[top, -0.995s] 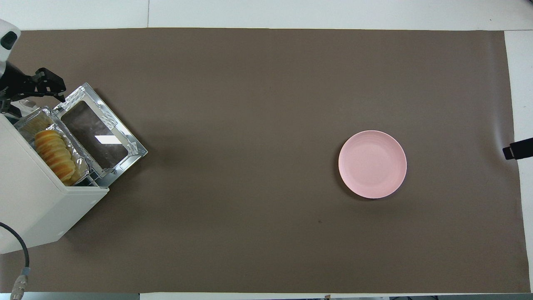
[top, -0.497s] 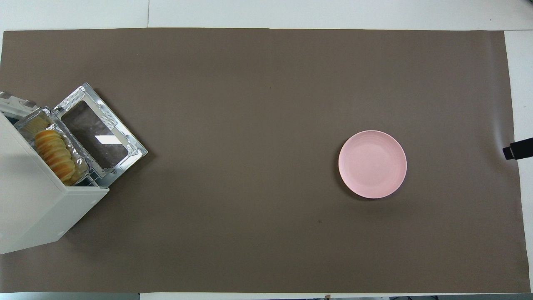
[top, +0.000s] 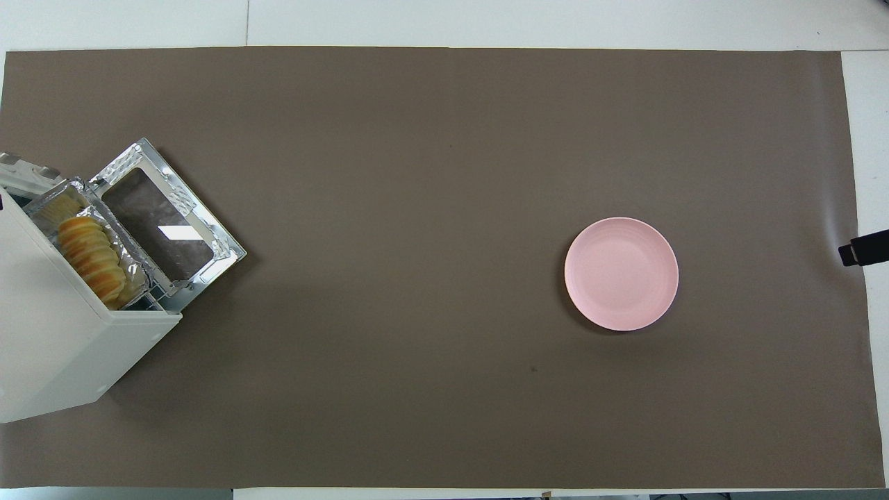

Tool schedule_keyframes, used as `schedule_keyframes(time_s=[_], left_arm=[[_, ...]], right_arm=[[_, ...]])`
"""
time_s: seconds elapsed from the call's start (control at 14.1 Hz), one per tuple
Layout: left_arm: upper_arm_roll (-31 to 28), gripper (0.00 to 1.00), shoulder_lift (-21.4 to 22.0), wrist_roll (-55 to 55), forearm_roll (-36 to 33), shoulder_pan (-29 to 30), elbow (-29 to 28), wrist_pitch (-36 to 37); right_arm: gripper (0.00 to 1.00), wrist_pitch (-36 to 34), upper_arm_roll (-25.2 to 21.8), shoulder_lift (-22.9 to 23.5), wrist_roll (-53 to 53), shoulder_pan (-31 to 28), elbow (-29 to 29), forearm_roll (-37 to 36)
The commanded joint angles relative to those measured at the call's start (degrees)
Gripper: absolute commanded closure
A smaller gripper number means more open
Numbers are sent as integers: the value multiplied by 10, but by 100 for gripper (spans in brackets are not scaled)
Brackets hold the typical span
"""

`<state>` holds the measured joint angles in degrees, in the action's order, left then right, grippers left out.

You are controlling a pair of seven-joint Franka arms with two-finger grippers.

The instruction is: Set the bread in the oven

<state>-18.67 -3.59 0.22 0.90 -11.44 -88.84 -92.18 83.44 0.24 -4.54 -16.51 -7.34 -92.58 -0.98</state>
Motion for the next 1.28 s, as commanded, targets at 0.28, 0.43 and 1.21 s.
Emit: schedule_keyframes(time_s=[0.28, 0.43, 1.21], left_arm=[[154, 0, 7, 4, 10, 119, -6, 15], [155, 0, 9, 5, 10, 113, -10, 19], [173, 0, 17, 8, 10, 106, -19, 51]], right_arm=[[0, -8, 4, -4, 3, -6, 1, 12], [0, -8, 4, -4, 3, -6, 1, 12], [0, -8, 4, -4, 3, -6, 1, 12]])
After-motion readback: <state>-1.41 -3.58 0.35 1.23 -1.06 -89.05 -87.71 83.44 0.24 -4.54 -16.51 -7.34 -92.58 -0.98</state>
